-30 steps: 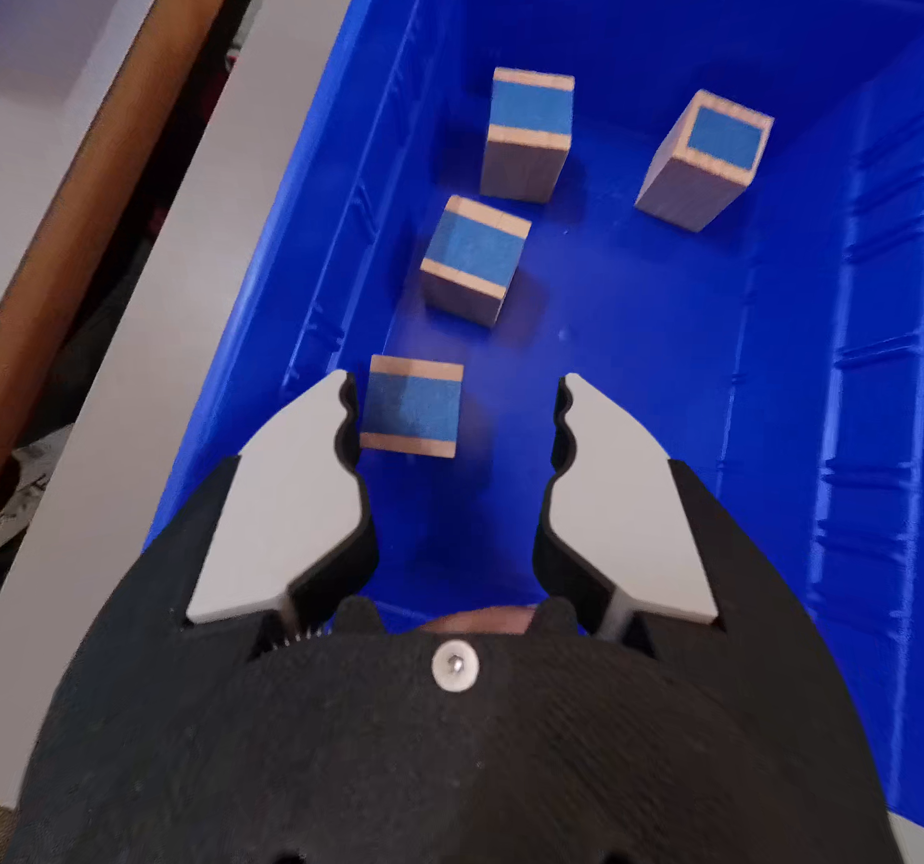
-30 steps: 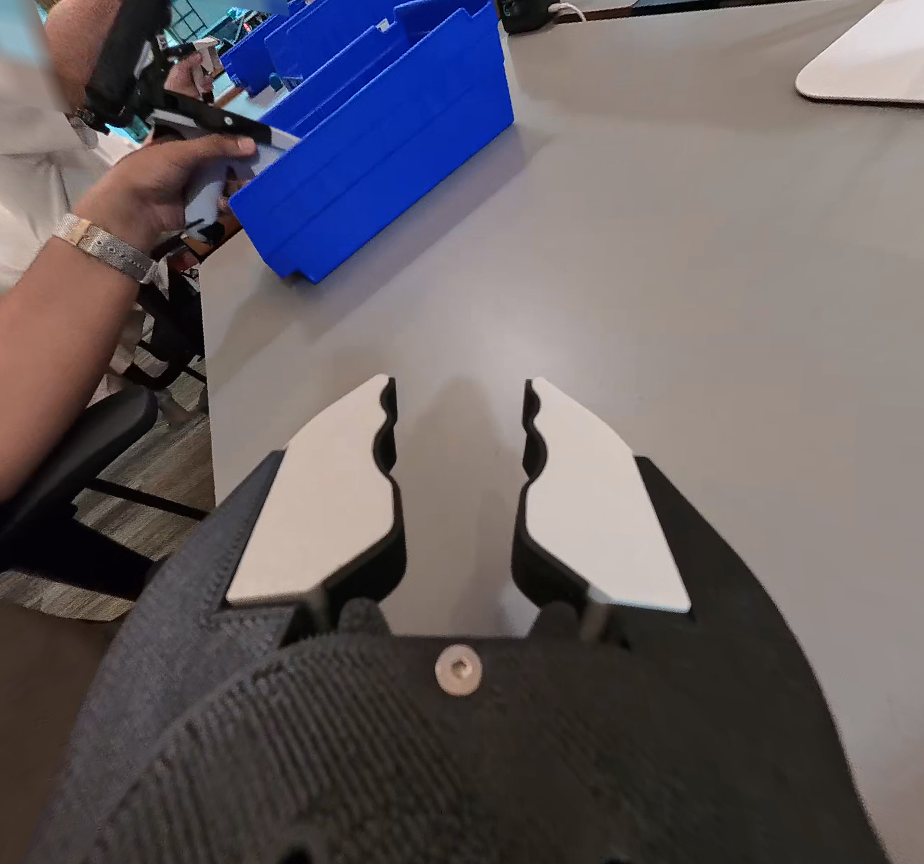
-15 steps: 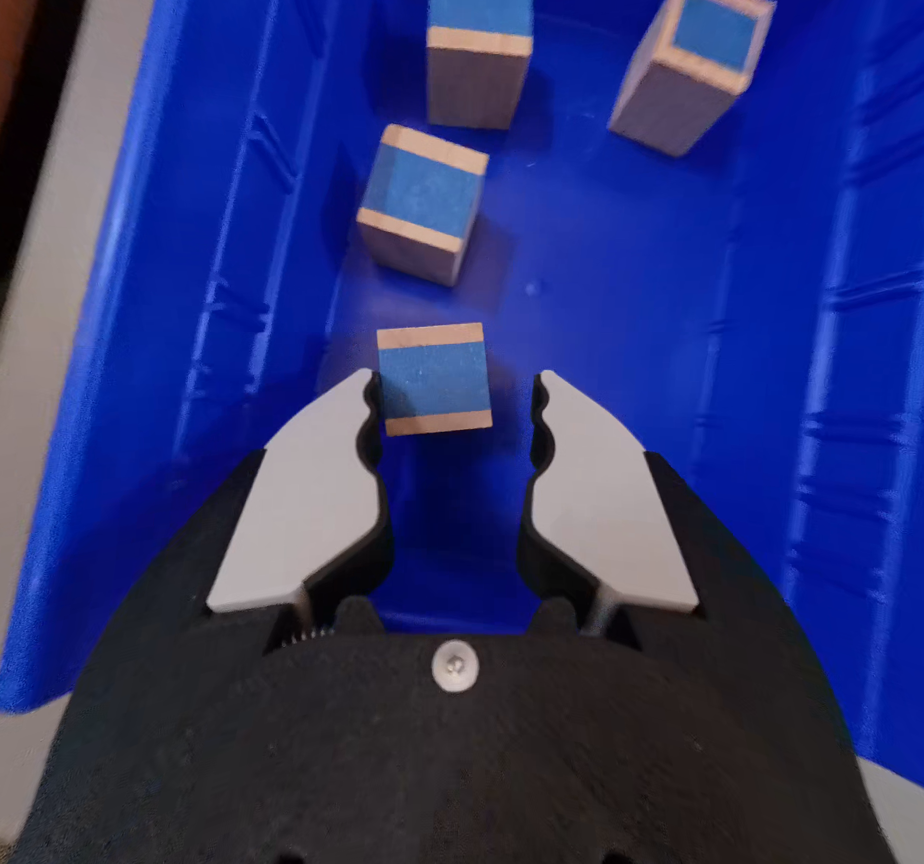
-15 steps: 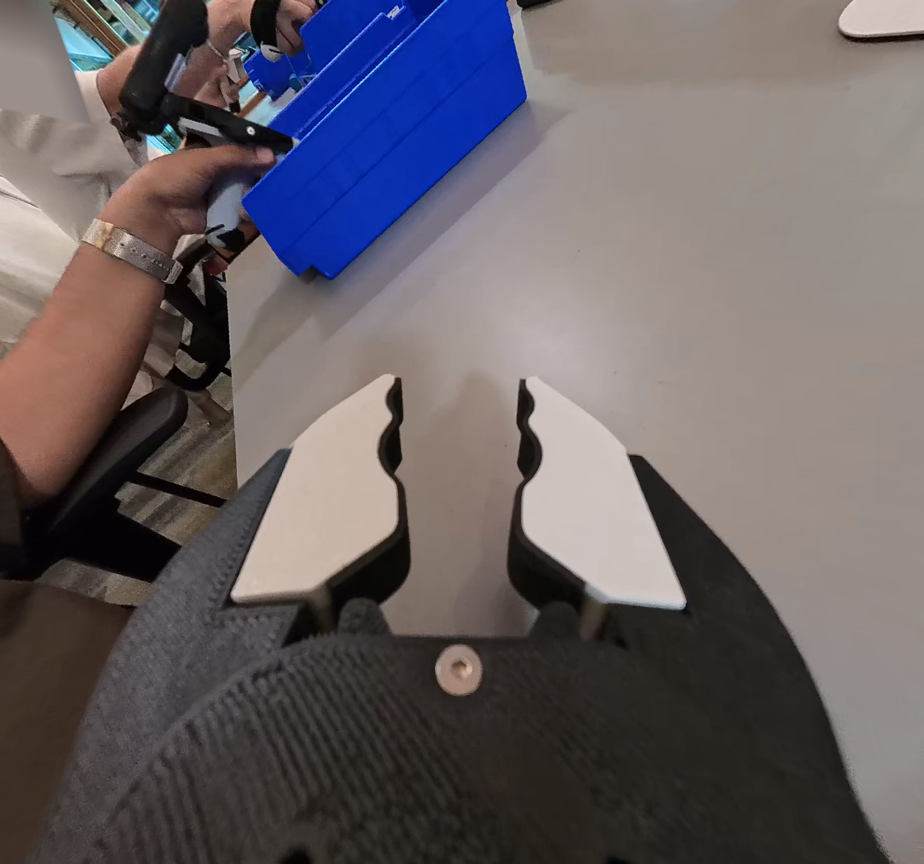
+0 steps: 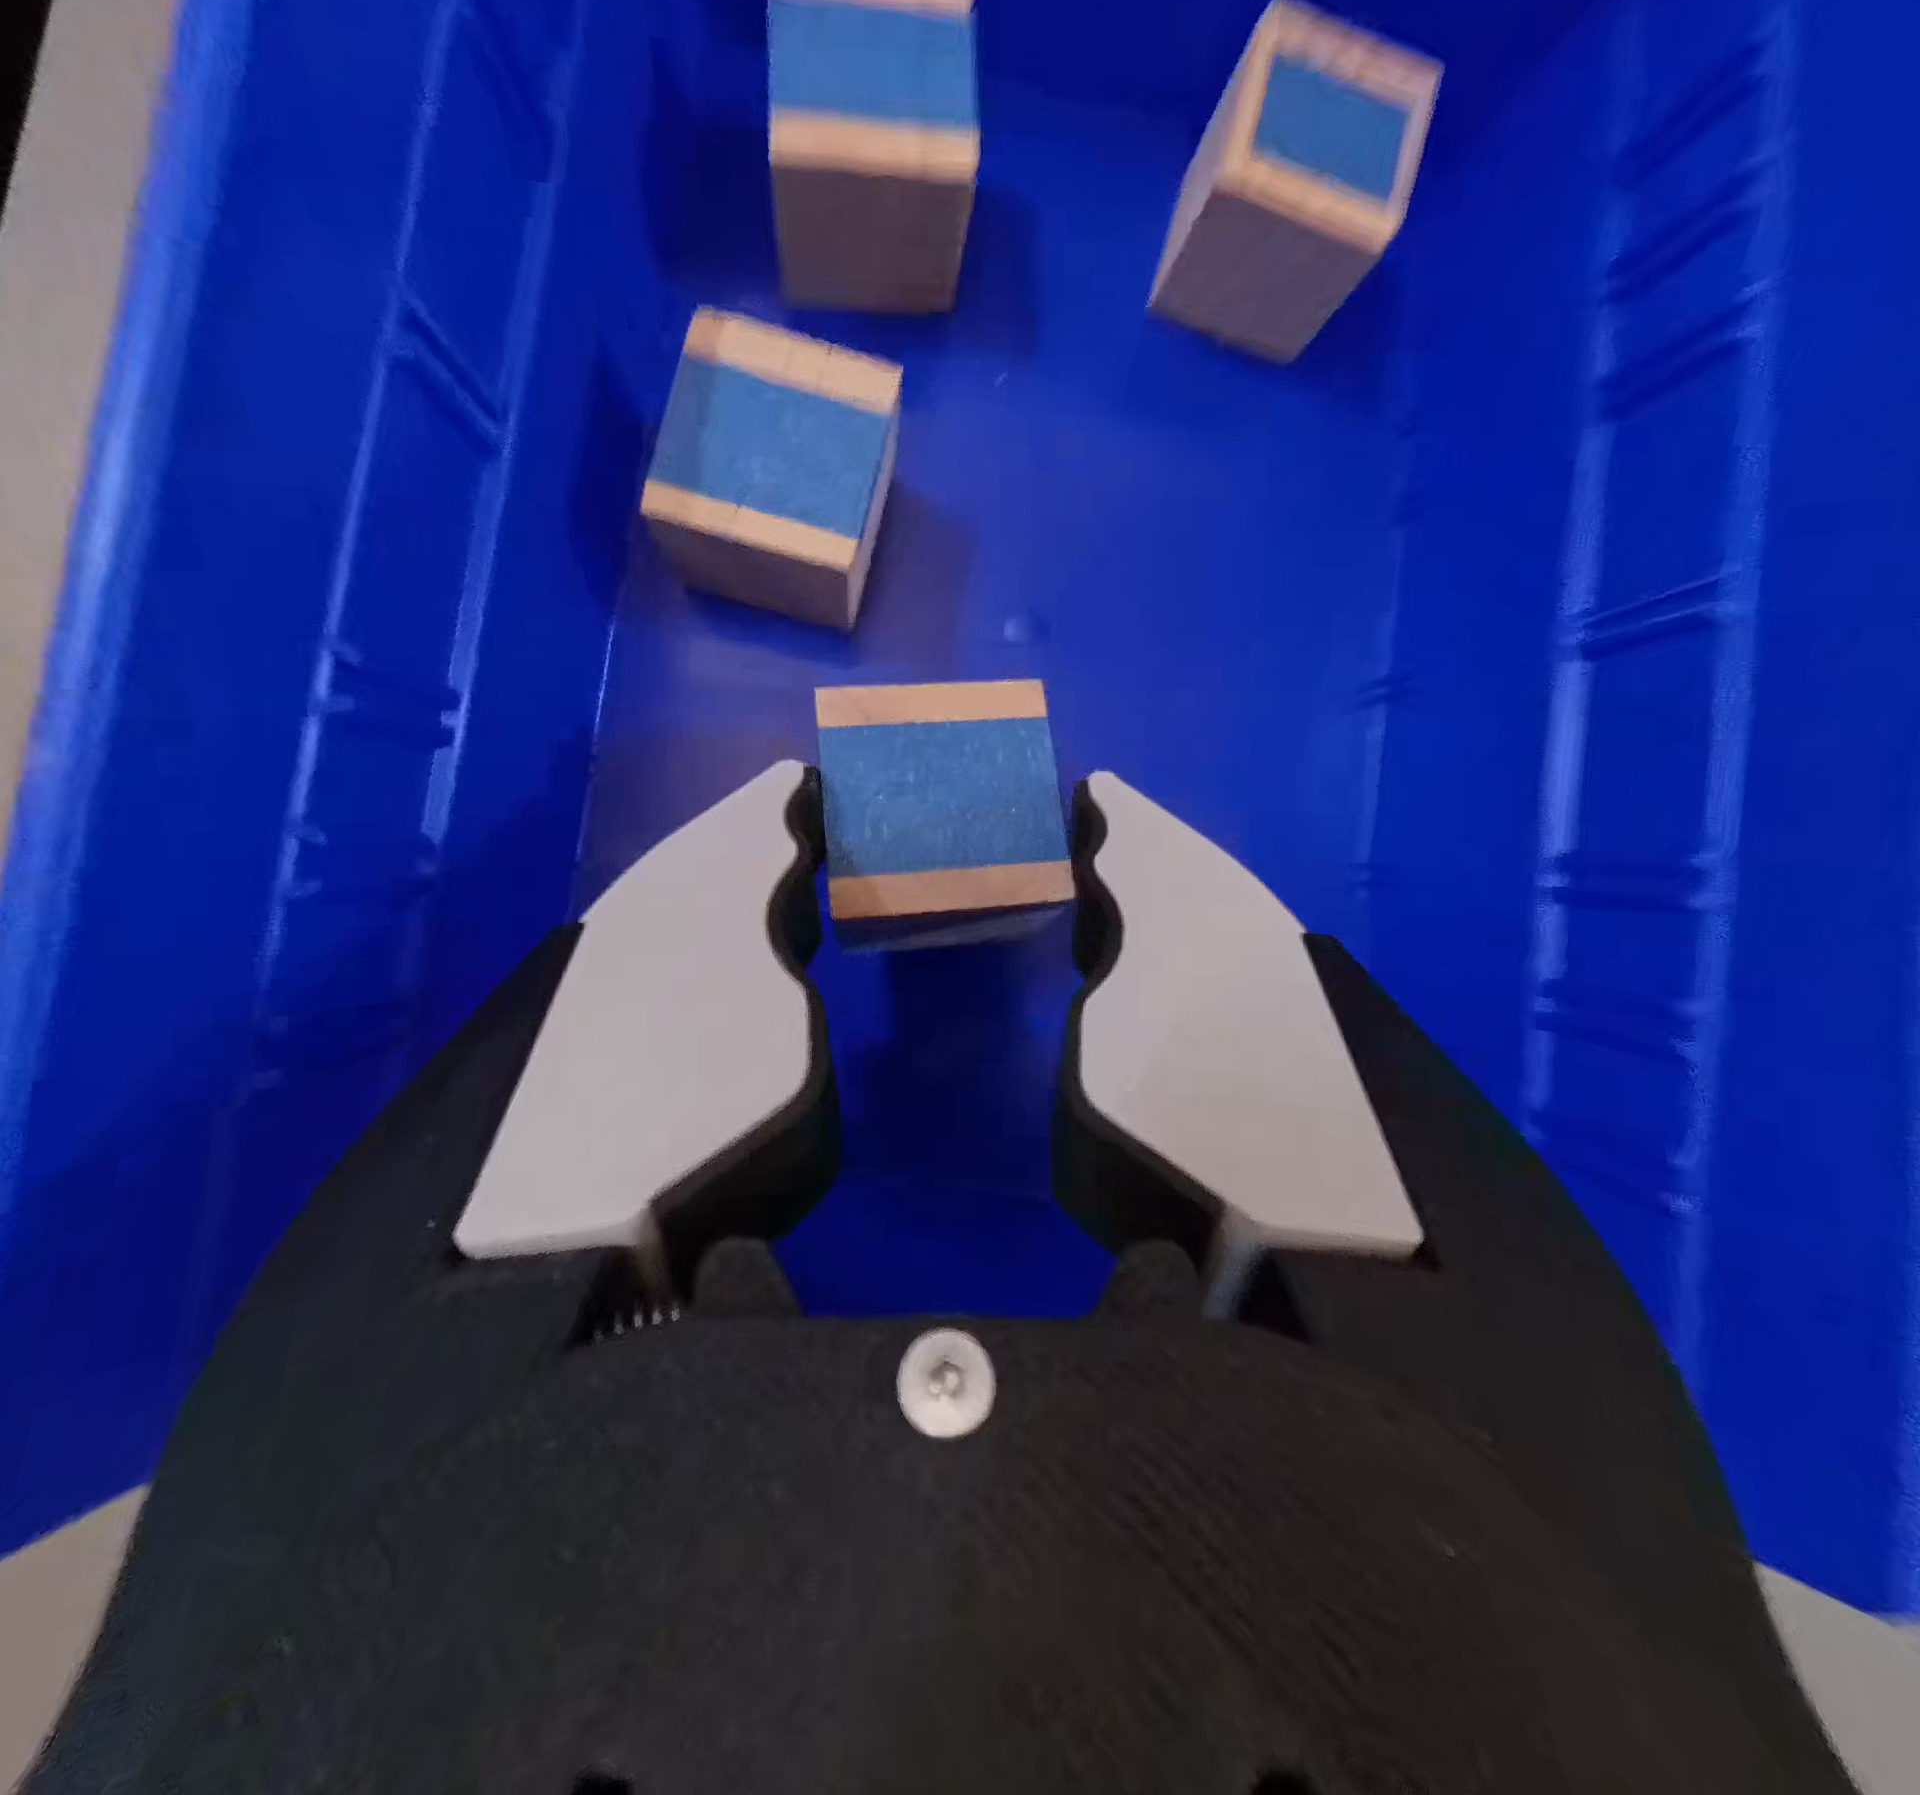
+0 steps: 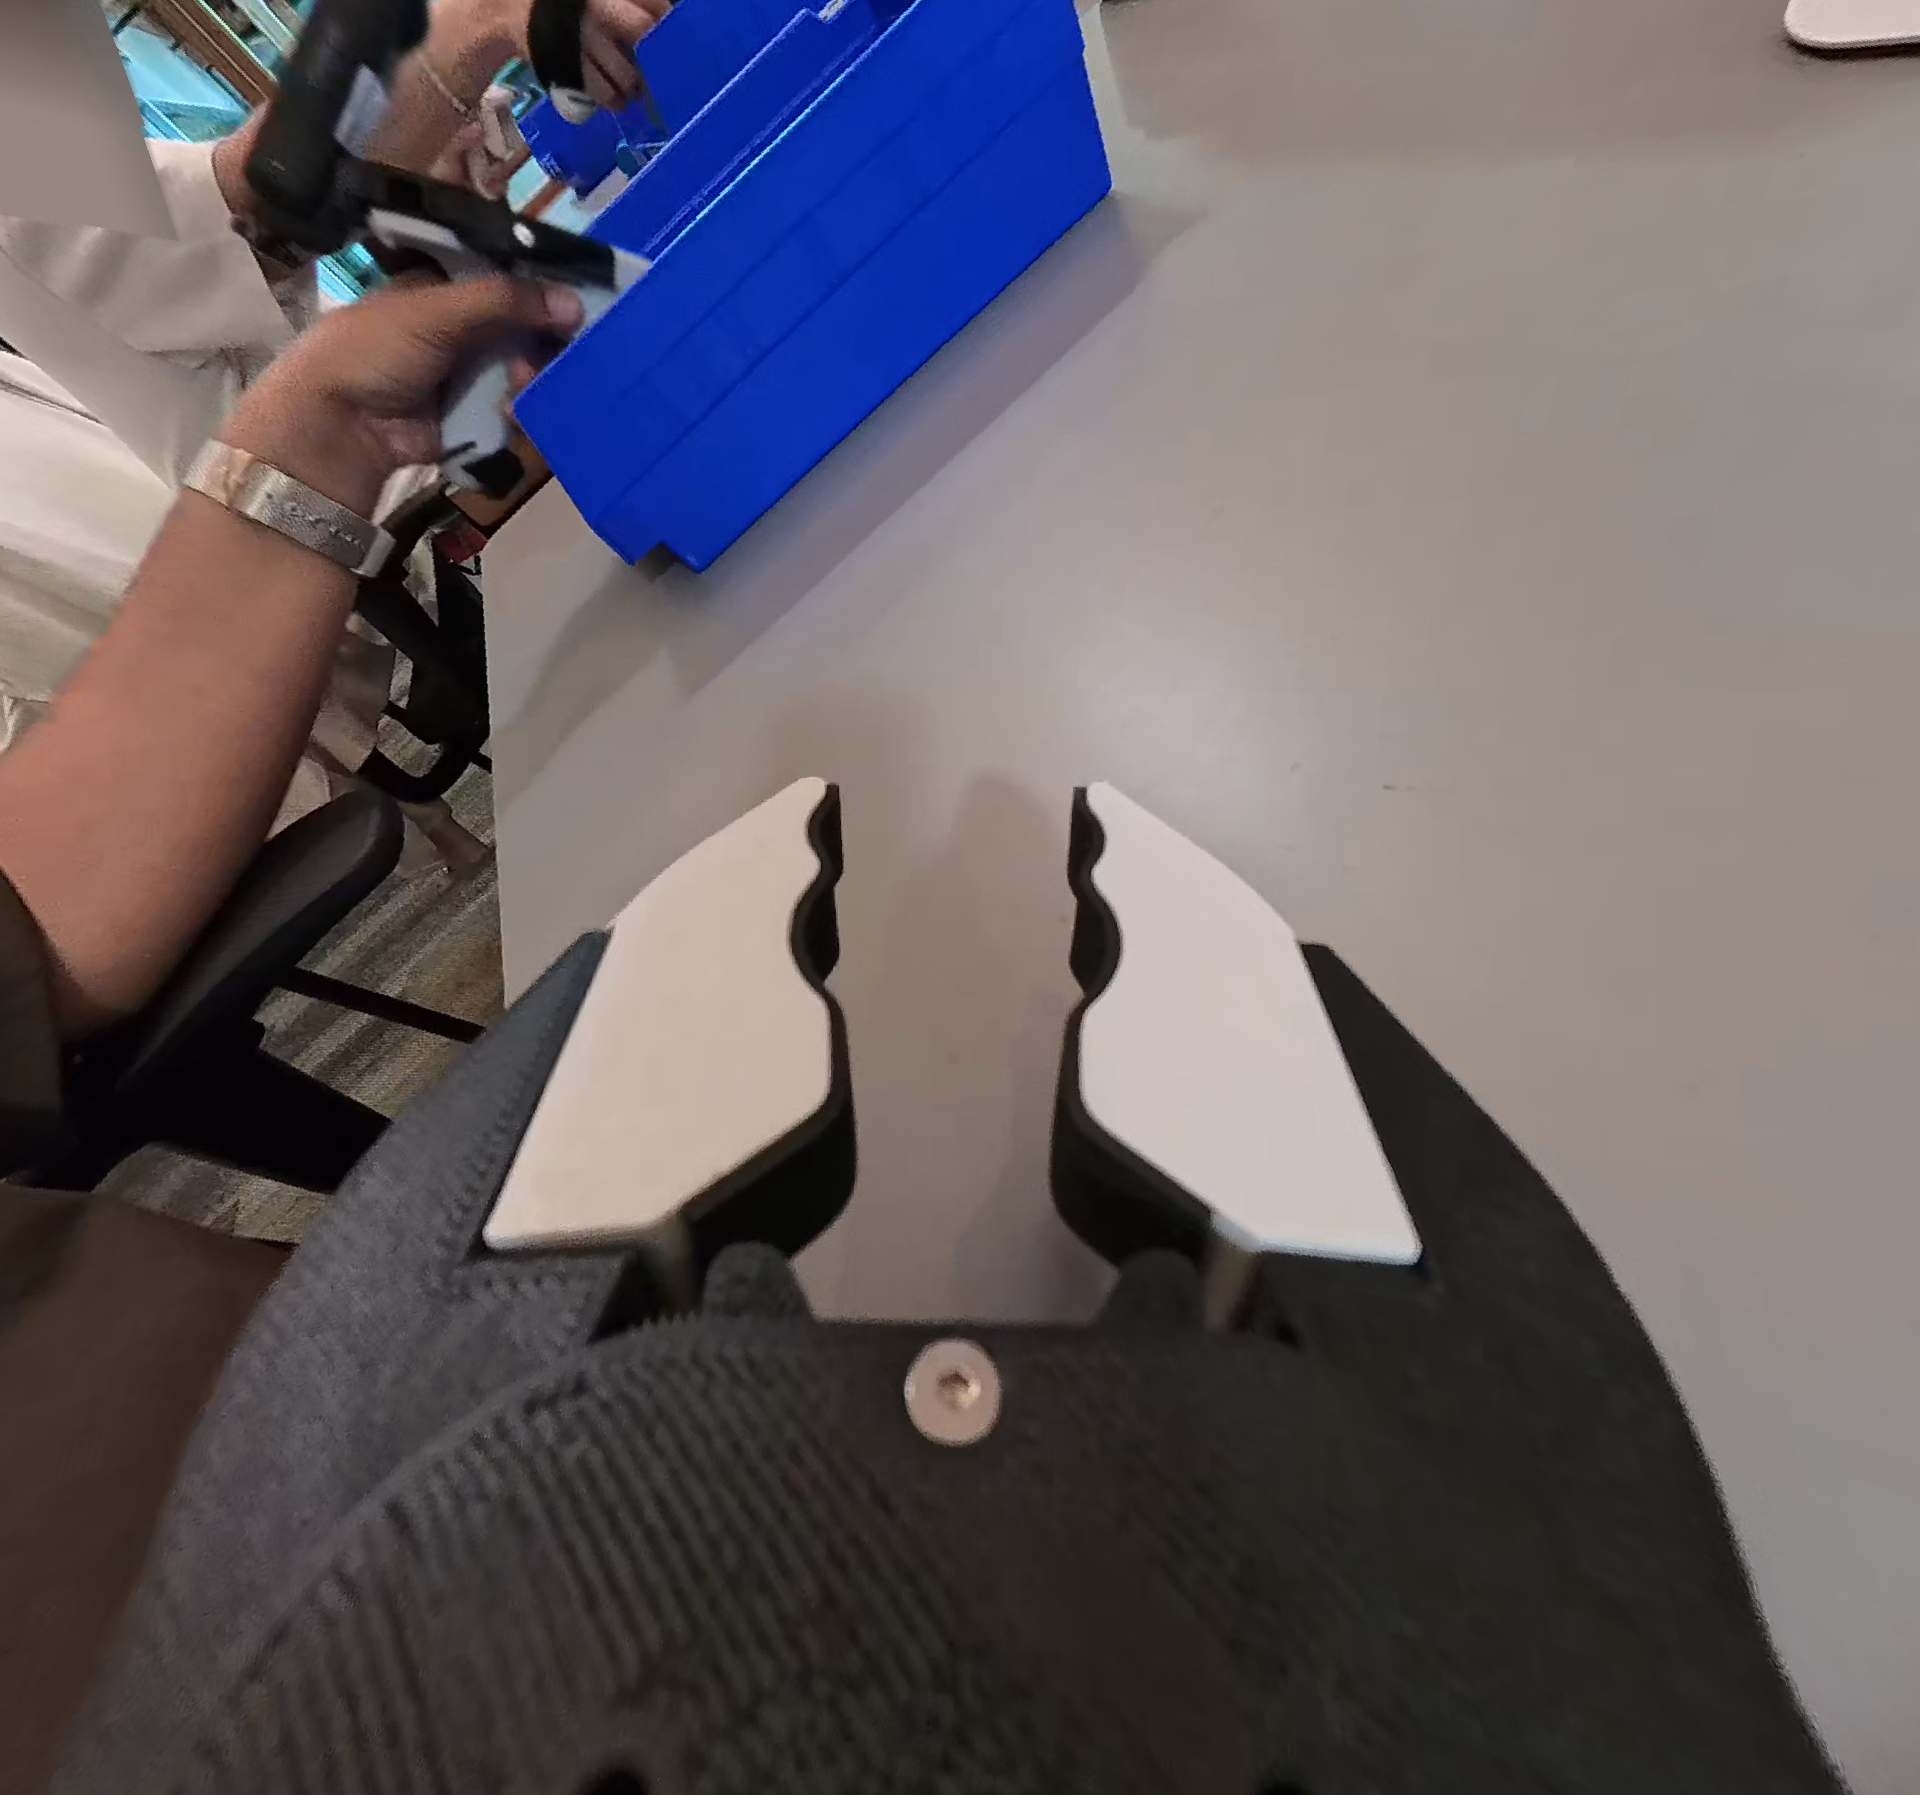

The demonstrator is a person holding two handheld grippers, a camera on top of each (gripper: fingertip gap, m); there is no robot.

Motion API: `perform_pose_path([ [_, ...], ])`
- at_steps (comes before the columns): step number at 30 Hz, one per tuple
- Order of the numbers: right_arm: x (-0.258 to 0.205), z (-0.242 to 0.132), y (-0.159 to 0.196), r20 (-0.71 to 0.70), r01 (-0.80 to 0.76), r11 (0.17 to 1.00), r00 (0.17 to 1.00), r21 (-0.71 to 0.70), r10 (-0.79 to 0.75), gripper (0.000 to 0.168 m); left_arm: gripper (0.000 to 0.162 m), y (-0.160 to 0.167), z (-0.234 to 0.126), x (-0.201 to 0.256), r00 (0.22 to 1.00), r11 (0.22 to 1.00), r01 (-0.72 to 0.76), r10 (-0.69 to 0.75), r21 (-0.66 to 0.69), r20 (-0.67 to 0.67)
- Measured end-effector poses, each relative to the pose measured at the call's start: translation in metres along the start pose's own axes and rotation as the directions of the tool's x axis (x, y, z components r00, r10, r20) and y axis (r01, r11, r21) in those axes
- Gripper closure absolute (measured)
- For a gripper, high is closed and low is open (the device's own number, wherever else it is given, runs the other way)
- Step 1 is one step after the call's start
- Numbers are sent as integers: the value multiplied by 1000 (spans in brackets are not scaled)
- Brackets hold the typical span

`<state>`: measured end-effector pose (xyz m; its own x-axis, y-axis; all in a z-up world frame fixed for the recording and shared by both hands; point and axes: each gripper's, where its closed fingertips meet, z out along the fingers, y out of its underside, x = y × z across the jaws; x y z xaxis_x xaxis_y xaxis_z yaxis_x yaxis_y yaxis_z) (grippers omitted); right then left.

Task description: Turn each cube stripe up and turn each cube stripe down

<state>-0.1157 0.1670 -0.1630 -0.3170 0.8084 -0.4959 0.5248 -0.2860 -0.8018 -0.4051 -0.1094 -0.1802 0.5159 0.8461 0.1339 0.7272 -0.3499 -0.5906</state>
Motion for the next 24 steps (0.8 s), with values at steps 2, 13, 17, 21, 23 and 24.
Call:
perform_pose_path([
  [2,0,0,0,-3,5,1000,1000,0,-5,126,116,-22,-18,15,997,994,29,-22,105,-75],
  [13,-17,-4,-13,113,-9,997,994,72,0,125,117,-100,-152,180,727,828,200,233,524,-646],
  [17,-42,-11,-25,249,-32,988,968,149,-7,117,117,-77,-148,275,578,822,170,364,544,-730],
  [21,-61,-26,-44,377,-116,961,926,251,13,100,117,-30,-145,358,322,868,177,394,464,-861],
  [23,-68,-35,-50,441,-153,952,897,266,20,99,117,-13,-144,377,246,880,201,379,430,-892],
  [24,-70,-39,-53,462,-171,946,886,276,25,98,117,-8,-144,383,207,885,224,366,408,-907],
])
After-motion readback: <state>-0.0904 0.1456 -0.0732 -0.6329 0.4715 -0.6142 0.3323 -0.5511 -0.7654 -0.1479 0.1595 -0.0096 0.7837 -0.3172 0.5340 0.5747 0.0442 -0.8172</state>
